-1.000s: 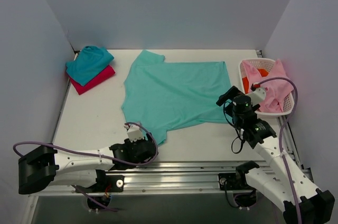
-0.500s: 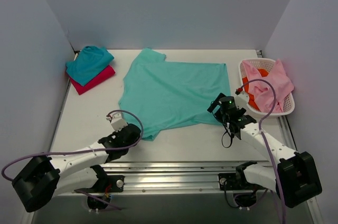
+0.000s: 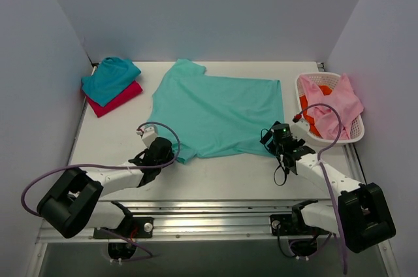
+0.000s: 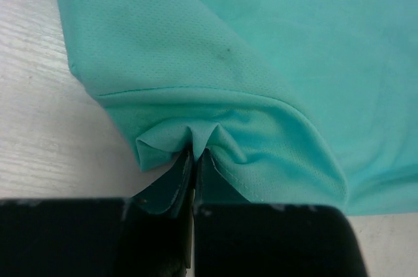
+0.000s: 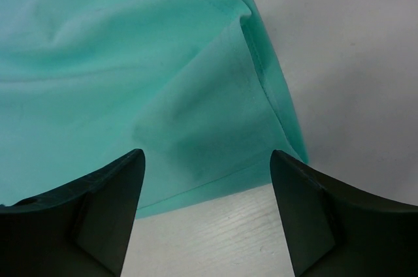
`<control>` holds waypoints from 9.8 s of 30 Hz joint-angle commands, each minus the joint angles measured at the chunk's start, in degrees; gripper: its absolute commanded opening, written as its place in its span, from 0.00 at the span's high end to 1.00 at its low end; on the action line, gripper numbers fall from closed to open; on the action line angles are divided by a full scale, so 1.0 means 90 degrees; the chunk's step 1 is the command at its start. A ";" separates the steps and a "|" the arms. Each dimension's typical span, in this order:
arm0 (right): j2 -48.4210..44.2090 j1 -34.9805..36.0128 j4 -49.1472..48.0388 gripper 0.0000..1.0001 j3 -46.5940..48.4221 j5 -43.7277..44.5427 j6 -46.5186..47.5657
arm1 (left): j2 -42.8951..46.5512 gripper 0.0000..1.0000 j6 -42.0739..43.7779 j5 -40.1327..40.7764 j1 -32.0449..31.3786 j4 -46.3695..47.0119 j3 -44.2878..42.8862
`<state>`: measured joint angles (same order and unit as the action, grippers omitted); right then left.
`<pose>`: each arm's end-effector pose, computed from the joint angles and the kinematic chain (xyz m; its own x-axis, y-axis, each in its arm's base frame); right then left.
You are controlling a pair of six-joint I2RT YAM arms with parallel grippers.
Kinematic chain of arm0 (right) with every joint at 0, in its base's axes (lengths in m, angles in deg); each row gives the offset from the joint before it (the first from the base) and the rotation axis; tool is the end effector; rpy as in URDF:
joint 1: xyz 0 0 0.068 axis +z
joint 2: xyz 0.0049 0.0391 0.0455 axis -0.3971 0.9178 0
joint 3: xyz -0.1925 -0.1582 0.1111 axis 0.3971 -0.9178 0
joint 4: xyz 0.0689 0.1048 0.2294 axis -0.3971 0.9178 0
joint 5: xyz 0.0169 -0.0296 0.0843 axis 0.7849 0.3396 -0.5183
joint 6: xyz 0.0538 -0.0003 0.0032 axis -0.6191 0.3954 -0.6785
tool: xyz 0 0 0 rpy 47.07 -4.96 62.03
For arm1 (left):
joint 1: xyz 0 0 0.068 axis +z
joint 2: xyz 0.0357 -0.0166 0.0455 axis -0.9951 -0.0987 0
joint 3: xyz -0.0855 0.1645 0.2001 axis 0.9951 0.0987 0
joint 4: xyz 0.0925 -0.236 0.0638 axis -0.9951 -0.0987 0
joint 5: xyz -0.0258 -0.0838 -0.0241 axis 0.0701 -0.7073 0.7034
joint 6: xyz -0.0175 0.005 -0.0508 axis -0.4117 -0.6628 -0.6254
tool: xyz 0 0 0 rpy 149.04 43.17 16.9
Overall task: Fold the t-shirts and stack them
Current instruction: Flatten the tshirt out, then fold the tshirt
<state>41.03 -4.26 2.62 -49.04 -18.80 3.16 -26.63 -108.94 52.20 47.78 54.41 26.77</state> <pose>0.2219 0.0651 0.1893 -0.3937 0.6140 -0.6842 0.3552 0.7880 0.5028 0.1924 -0.1248 0.1373 -0.5798 -0.4977 -0.6451 -0.2756 0.8649 -0.4196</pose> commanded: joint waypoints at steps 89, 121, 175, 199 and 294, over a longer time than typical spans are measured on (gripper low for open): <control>-0.0156 0.0735 -0.0234 0.24 -0.0596 -0.0437 -0.1353 | 0.0760 0.98 0.0416 -0.0422 0.0136 0.0270 0.0463; 0.0128 0.0569 -0.0829 0.57 -0.0977 0.0422 -0.2164 | 0.0643 0.98 0.0513 -0.0519 0.0165 0.0475 0.0532; -0.2785 0.0481 0.1311 1.00 -0.0274 0.0696 -0.1295 | 0.4199 0.98 0.0914 0.0134 0.0097 -0.3696 -0.1557; 0.0185 -0.0114 -0.0487 1.00 0.0830 0.1145 -0.0933 | 0.0078 0.98 0.1978 -0.1397 0.1697 -0.1919 -0.3247; -0.1473 0.1038 0.0831 0.00 0.1104 0.1975 -0.0533 | 0.0074 0.98 0.1158 -0.2023 0.3193 -0.1566 -0.1794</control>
<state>29.25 5.44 7.76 -38.64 -3.19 -1.85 -33.56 -97.50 34.15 77.55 42.12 7.76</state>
